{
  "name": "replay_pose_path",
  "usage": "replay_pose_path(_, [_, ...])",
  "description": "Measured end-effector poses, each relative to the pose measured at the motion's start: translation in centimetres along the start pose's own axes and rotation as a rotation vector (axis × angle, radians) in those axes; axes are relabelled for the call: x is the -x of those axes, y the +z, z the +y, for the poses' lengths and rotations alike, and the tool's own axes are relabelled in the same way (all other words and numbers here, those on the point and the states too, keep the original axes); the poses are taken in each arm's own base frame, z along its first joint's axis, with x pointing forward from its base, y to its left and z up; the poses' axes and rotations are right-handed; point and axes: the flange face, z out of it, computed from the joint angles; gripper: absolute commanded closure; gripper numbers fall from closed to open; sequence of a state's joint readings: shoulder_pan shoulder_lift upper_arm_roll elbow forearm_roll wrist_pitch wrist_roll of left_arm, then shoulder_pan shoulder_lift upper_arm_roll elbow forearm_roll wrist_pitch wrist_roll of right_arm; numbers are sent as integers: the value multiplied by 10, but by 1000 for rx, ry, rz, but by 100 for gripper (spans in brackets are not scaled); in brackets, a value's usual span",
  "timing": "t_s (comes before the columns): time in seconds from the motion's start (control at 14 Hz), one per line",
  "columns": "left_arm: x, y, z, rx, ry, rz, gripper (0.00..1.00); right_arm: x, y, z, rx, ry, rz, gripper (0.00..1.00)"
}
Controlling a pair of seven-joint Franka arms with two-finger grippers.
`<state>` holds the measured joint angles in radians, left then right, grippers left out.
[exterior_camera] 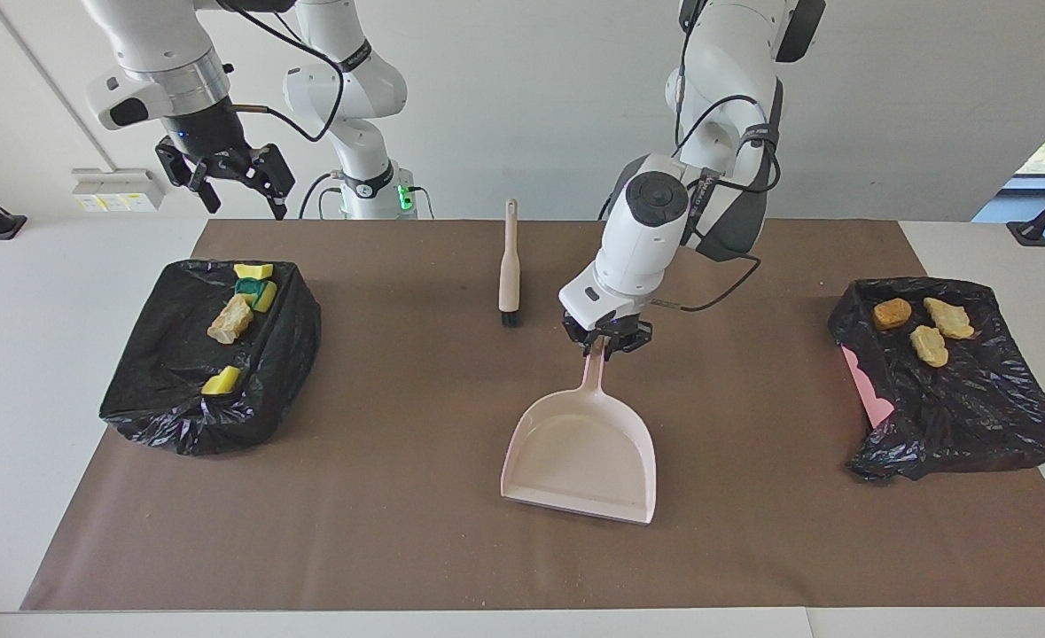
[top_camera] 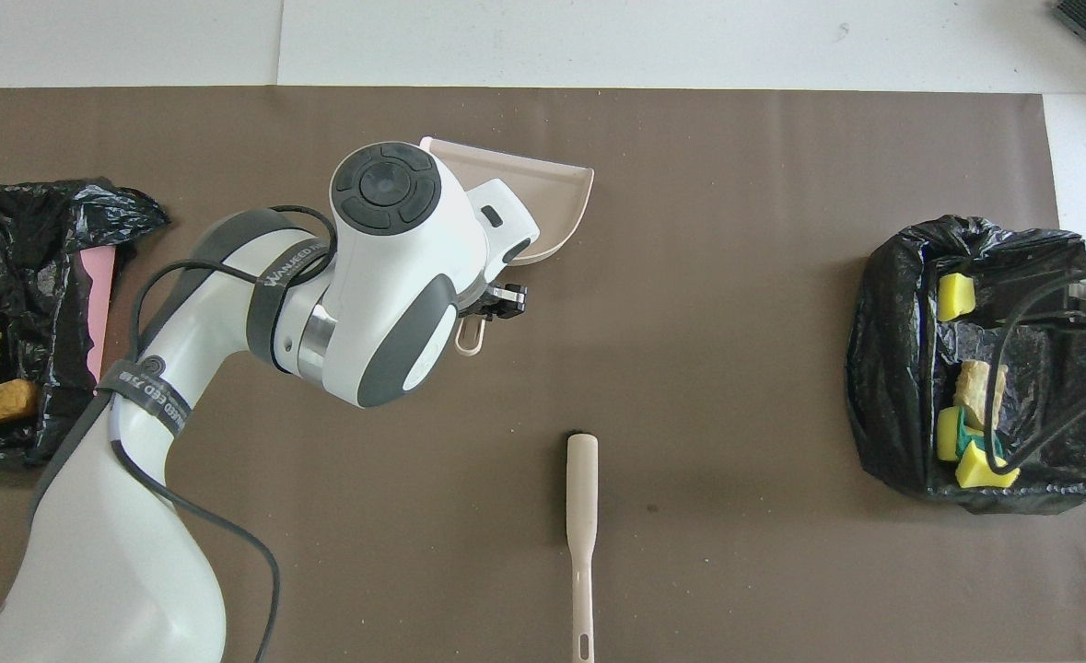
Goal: Sweep and dump trash in bin
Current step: 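Return the dustpan to the mat center with the left gripper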
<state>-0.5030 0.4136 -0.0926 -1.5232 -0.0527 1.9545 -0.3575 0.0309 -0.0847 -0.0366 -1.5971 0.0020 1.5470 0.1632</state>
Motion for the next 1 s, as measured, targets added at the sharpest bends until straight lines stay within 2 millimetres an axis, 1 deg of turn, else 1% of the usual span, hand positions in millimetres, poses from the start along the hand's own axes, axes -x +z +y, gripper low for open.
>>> replay_pose_path(0.21, [4, 15, 36, 6, -53, 4, 100, 0, -1, -2, 12, -13, 4, 0])
replay_pose_path(0.43, [-8, 37, 67, 20, -90, 12, 100, 0, -1, -2, 65, -38, 14, 0])
replay_pose_path(0.57, [-16, 50, 78, 27, -113, 16, 100, 0, -1, -1, 74, -48, 15, 0])
replay_pose_path(0.86, [-23, 59, 80, 43, -122, 40, 100, 0, -1, -3, 40, -46, 9, 0])
replay_pose_path(0.93, [-23, 61, 80, 42, -122, 39, 78, 0, -1, -3, 27, -44, 7, 0])
replay_pose_path(1.0, [-23, 61, 79, 41, -123, 39, 77, 0, -1, -3, 22, -42, 7, 0])
